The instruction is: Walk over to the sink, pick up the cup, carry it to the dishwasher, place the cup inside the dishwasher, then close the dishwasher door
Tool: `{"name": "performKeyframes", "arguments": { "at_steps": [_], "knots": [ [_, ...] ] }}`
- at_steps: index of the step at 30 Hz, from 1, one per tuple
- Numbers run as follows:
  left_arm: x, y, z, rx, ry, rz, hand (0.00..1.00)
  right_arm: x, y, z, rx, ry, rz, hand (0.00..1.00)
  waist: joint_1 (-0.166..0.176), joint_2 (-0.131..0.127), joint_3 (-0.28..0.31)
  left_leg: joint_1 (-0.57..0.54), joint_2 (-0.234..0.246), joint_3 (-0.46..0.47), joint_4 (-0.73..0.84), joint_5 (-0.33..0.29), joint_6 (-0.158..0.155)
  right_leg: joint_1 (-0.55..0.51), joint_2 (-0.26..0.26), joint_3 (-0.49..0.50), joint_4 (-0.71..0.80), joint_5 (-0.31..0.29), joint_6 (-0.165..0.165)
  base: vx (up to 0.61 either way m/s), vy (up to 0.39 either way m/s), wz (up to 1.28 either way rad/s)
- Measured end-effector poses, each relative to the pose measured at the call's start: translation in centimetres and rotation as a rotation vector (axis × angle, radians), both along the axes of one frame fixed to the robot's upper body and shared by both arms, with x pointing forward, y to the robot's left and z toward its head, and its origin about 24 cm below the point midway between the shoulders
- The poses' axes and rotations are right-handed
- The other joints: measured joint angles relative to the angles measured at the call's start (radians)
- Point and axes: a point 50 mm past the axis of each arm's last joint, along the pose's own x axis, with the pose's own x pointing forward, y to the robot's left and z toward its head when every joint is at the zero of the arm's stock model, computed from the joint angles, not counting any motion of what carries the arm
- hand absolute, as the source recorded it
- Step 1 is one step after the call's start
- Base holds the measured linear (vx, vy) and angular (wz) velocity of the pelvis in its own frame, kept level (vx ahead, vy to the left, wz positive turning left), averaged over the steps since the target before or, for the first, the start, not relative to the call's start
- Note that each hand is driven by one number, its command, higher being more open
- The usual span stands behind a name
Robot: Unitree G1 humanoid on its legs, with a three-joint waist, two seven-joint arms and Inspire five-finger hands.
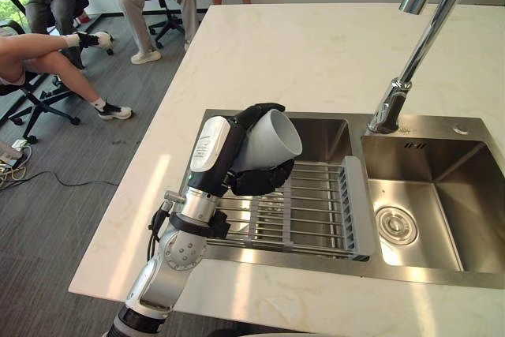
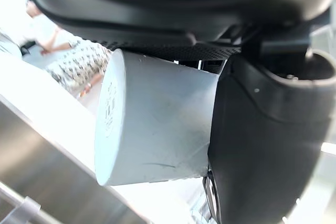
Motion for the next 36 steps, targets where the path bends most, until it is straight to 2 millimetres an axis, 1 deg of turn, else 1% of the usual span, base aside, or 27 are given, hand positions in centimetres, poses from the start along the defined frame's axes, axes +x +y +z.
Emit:
{"name": "performKeyframes", "arguments": {
  "at_steps": [5, 7, 10, 12, 13, 14, 15, 16, 17, 19, 20, 21, 23, 24, 25, 26, 27, 28, 29, 30, 31, 32, 33, 34, 35, 36],
  "knots": [
    [-0.7, 0.9, -0.2, -0.131, 0.02, 0.052, 0.0, -0.6, 0.3, -0.2, -0.002, 0.019, 0.006, 1.0, 0.008, -0.001, -0.032, 0.001, 0.003, 0.006, 0.0, -0.003, -0.001, -0.002, 0.0, 0.006, 0.0, 0.0, 0.0, -0.01, -0.002, -0.04],
    [-0.9, 1.3, -0.7, -0.199, 0.048, 0.074, 0.0, -1.0, 0.3, -0.4, -0.004, 0.033, 0.008, 1.0, 0.025, -0.001, -0.047, 0.001, 0.005, 0.019, 0.003, -0.008, -0.001, -0.008, 0.001, 0.02, 0.002, 0.0, 0.0, -0.02, -0.002, -0.15],
    [-1.3, 1.8, -1.1, -0.26, 0.074, 0.102, 0.0, -1.1, 0.3, -0.4, -0.007, 0.04, 0.005, 1.0, 0.033, -0.002, -0.05, 0.0, 0.006, 0.03, 0.016, -0.019, -0.001, -0.01, 0.001, 0.032, 0.003, 0.0, 0.0, -0.01, 0.002, -0.15],
    [-1.9, 2.2, -1.2, -0.314, 0.085, 0.114, 0.0, -1.0, 0.3, -0.5, -0.005, 0.043, 0.006, 1.0, 0.057, -0.003, -0.05, -0.002, 0.008, 0.068, 0.026, -0.03, -0.001, -0.04, 0.003, 0.072, 0.028, -0.003, -0.003, -0.01, 0.016, -0.44],
    [-1.9, 2.3, -1.1, -0.328, 0.084, 0.119, 0.0, -0.9, 0.4, -0.4, -0.005, 0.042, 0.007, 1.0, 0.059, -0.003, -0.05, -0.007, 0.01, 0.078, 0.032, -0.034, -0.002, -0.052, 0.002, 0.083, 0.044, -0.007, -0.003, -0.01, 0.025, -0.53],
    [-1.9, 2.4, -1.1, -0.359, 0.086, 0.122, 0.0, -0.3, 0.5, -0.3, -0.004, 0.036, 0.012, 1.0, 0.06, -0.003, -0.049, -0.017, 0.012, 0.089, 0.049, -0.042, -0.001, -0.087, -0.002, 0.1, 0.098, -0.028, -0.004, -0.01, 0.028, -0.43],
    [-1.9, 2.5, -1.1, -0.381, 0.087, 0.126, 0.0, -0.2, 0.6, -0.3, -0.006, 0.034, 0.017, 1.0, 0.062, -0.007, -0.045, -0.021, 0.012, 0.096, 0.066, -0.049, 0.001, -0.122, -0.009, 0.121, 0.162, -0.052, -0.004, -0.01, 0.023, -0.39],
    [-1.9, 2.6, -1.1, -0.391, 0.088, 0.127, 0.0, 0.1, 0.7, -0.2, -0.009, 0.025, 0.02, 1.0, 0.062, -0.012, -0.042, -0.02, 0.011, 0.097, 0.075, -0.054, 0.002, -0.134, -0.013, 0.129, 0.193, -0.064, -0.005, -0.03, 0.019, -0.27],
    [-1.9, 2.6, -1.1, -0.406, 0.09, 0.125, 0.0, 0.4, 1.0, -0.1, -0.004, 0.013, 0.021, 1.0, 0.057, -0.025, -0.031, -0.021, 0.008, 0.094, 0.101, -0.066, 0.004, -0.148, -0.021, 0.14, 0.246, -0.085, -0.002, -0.06, 0.017, -0.03],
    [-1.9, 2.5, -1.1, -0.419, 0.091, 0.122, 0.0, 0.6, 1.4, 0.1, 0.004, -0.007, 0.021, 1.0, 0.047, -0.037, -0.021, -0.03, 0.005, 0.081, 0.125, -0.076, 0.011, -0.153, -0.025, 0.165, 0.281, -0.087, 0.005, -0.09, 0.035, 0.14],
    [-1.8, 2.4, -0.9, -0.428, 0.081, 0.12, 0.0, 0.8, 1.4, 0.2, 0.003, -0.014, 0.021, 1.0, 0.053, -0.043, -0.017, -0.043, 0.012, 0.074, 0.126, -0.082, 0.029, -0.158, -0.023, 0.216, 0.32, -0.118, 0.029, -0.08, 0.042, 0.45],
    [-1.7, 2.4, -1.0, -0.432, 0.085, 0.122, 0.0, 0.8, 1.8, 0.2, 0.007, -0.014, 0.027, 1.0, 0.053, -0.047, -0.012, -0.048, 0.005, 0.047, 0.128, -0.067, 0.033, -0.181, -0.03, 0.268, 0.482, -0.202, 0.019, -0.06, 0.021, 0.58],
    [-1.8, 2.4, -1.2, -0.459, 0.098, 0.121, 0.0, 0.6, 2.1, 0.1, 0.009, -0.009, 0.045, 1.0, 0.06, -0.06, -0.016, -0.073, -0.013, 0.005, 0.15, -0.055, 0.029, -0.164, -0.027, 0.318, 0.577, -0.261, 0.036, -0.07, -0.114, 0.78],
    [-1.8, 2.3, -1.1, -0.493, 0.1, 0.116, 0.0, 1.1, 2.7, 0.3, 0.011, -0.027, 0.061, 1.0, 0.091, -0.066, -0.018, -0.132, -0.024, -0.027, 0.197, -0.046, 0.016, -0.142, -0.017, 0.353, 0.546, -0.3, 0.019, -0.12, -0.198, 0.85],
    [-1.9, 2.1, -1.0, -0.507, 0.096, 0.111, 0.0, 1.7, 3.0, 0.7, 0.013, -0.054, 0.077, 1.0, 0.109, -0.065, -0.018, -0.18, -0.027, -0.05, 0.226, -0.039, 0.007, -0.135, -0.009, 0.355, 0.488, -0.312, 0.012, -0.15, -0.178, 0.76],
    [-1.9, 2.0, -0.9, -0.518, 0.092, 0.104, 0.0, 2.2, 3.2, 1.0, 0.015, -0.078, 0.085, 1.0, 0.117, -0.063, -0.018, -0.214, -0.026, -0.067, 0.242, -0.032, -0.003, -0.133, -0.002, 0.352, 0.444, -0.318, 0.007, -0.18, -0.148, 0.69],
    [-2.0, 1.6, -0.8, -0.536, 0.093, 0.091, 0.0, 2.8, 3.3, 1.4, 0.016, -0.107, 0.093, 1.0, 0.125, -0.042, -0.009, -0.254, -0.014, -0.105, 0.256, -0.017, -0.02, -0.124, 0.022, 0.326, 0.391, -0.31, -0.004, -0.19, -0.154, 0.99],
    [-2.1, 1.0, -0.8, -0.571, 0.111, 0.064, 0.0, 3.5, 3.6, 1.7, 0.019, -0.137, 0.096, 1.0, 0.125, -0.012, 0.007, -0.274, 0.01, -0.165, 0.25, 0.013, -0.043, -0.101, 0.062, 0.272, 0.343, -0.272, -0.026, -0.25, -0.199, 1.12],
    [-2.2, 0.5, -1.0, -0.588, 0.129, 0.041, 0.0, 3.8, 3.9, 1.7, 0.025, -0.137, 0.102, 1.0, 0.126, -0.004, 0.014, -0.269, 0.028, -0.192, 0.221, 0.046, -0.054, -0.086, 0.08, 0.238, 0.325, -0.256, -0.042, -0.27, -0.183, 1.24],
    [-2.2, 0.1, -1.0, -0.597, 0.14, 0.015, 0.0, 3.9, 4.1, 1.8, 0.027, -0.143, 0.109, 1.0, 0.124, -0.002, 0.016, -0.254, 0.044, -0.179, 0.149, 0.082, -0.053, -0.086, 0.091, 0.187, 0.312, -0.241, -0.062, -0.36, -0.191, 1.24],
    [-2.3, -0.4, -0.9, -0.598, 0.147, -0.022, 0.0, 4.2, 4.2, 1.9, 0.029, -0.15, 0.099, 1.0, 0.112, -0.01, 0.023, -0.284, 0.059, -0.101, 0.176, 0.058, -0.021, -0.088, 0.083, 0.131, 0.296, -0.226, -0.077, -0.32, -0.137, 1.21],
    [-2.3, -0.6, -0.9, -0.597, 0.152, -0.041, 0.0, 4.2, 4.0, 1.9, 0.024, -0.151, 0.09, 1.0, 0.105, -0.016, 0.027, -0.3, 0.06, -0.06, 0.216, 0.044, -0.008, -0.088, 0.071, 0.105, 0.287, -0.217, -0.078, -0.3, -0.103, 1.19],
    [-2.3, -1.1, -0.9, -0.589, 0.162, -0.075, 0.0, 4.2, 3.3, 1.9, 0.007, -0.15, 0.069, 1.0, 0.099, -0.026, 0.03, -0.315, 0.052, 0.012, 0.303, 0.008, 0.024, -0.091, 0.043, 0.073, 0.269, -0.197, -0.076, -0.2, -0.055, 0.82],
    [-2.3, -1.3, -0.8, -0.593, 0.167, -0.089, 0.0, 4.1, 3.0, 2.0, -0.003, -0.149, 0.067, 1.0, 0.096, -0.028, 0.029, -0.316, 0.051, 0.048, 0.354, -0.02, 0.029, -0.092, 0.03, 0.058, 0.26, -0.186, -0.072, -0.19, -0.018, 0.91],
    [-2.3, -1.6, -0.7, -0.588, 0.17, -0.116, 0.0, 4.0, 2.3, 2.0, -0.019, -0.148, 0.068, 1.0, 0.086, -0.028, 0.026, -0.3, 0.06, 0.113, 0.44, -0.085, 0.026, -0.091, 0.006, 0.026, 0.245, -0.165, -0.063, -0.17, 0.063, 0.95],
    [-2.0, -2.0, -0.5, -0.588, 0.166, -0.149, 0.0, 3.9, 1.9, 2.1, -0.03, -0.151, 0.064, 1.0, 0.071, -0.023, 0.02, -0.256, 0.075, 0.173, 0.475, -0.127, 0.027, -0.093, -0.019, -0.014, 0.236, -0.153, -0.052, -0.15, 0.095, 1.03]
  ]
}}
